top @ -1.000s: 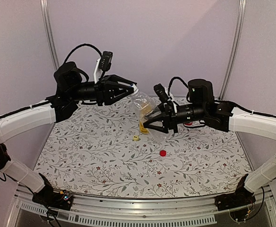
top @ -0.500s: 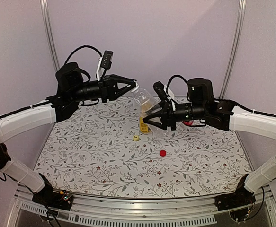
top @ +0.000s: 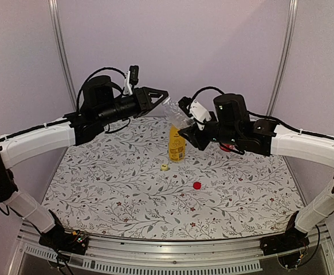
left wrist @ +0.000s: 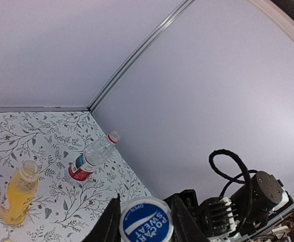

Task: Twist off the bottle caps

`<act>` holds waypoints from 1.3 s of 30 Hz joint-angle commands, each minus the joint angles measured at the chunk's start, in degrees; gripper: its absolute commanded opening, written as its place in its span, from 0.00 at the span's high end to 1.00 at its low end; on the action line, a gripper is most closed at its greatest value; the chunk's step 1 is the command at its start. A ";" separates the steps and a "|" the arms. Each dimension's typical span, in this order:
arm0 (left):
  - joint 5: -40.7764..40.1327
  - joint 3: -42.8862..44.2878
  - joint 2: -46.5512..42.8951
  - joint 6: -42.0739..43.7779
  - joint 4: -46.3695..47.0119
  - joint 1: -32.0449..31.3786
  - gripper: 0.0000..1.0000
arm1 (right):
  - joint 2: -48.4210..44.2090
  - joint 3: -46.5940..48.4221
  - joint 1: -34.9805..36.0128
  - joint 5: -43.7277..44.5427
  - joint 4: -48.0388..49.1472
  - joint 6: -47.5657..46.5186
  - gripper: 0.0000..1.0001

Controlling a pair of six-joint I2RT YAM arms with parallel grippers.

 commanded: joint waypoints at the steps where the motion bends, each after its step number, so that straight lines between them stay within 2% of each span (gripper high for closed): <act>1: -1.43 1.41 -0.16 -3.00 -2.78 -1.80 0.70 | -0.46 -1.15 -0.30 6.56 3.20 -0.63 0.72; 3: -1.74 0.98 -0.64 -2.23 -2.18 -1.82 0.61 | -1.56 -2.16 -0.35 3.45 4.00 -0.31 0.72; 7: -1.32 -0.18 -1.82 0.86 -0.75 -1.46 0.36 | -3.39 -3.54 -0.43 -3.11 4.57 1.14 0.72; 15: 6.16 -4.43 -6.30 7.81 4.06 1.05 0.11 | -7.82 -6.56 -3.72 -18.81 4.70 4.98 0.72; 18: 12.13 -6.95 -8.36 11.91 8.53 1.80 0.02 | -9.11 -7.41 -4.79 -25.52 4.64 6.01 0.72; 22: 20.21 -7.32 -9.49 17.15 11.49 2.06 0.01 | -9.57 -7.62 -5.39 -34.30 4.39 6.16 0.71; 27: 27.68 -5.01 -8.54 21.12 11.30 2.06 0.08 | -8.28 -6.84 -5.79 -42.82 4.67 6.88 0.71; 34: 34.33 -4.32 -6.49 20.40 17.41 1.92 0.21 | -5.92 -5.77 -5.88 -50.38 6.14 8.08 0.72; 39: 35.61 -4.09 -4.98 18.84 19.51 1.45 0.28 | -3.89 -4.94 -5.89 -52.41 6.23 8.45 0.72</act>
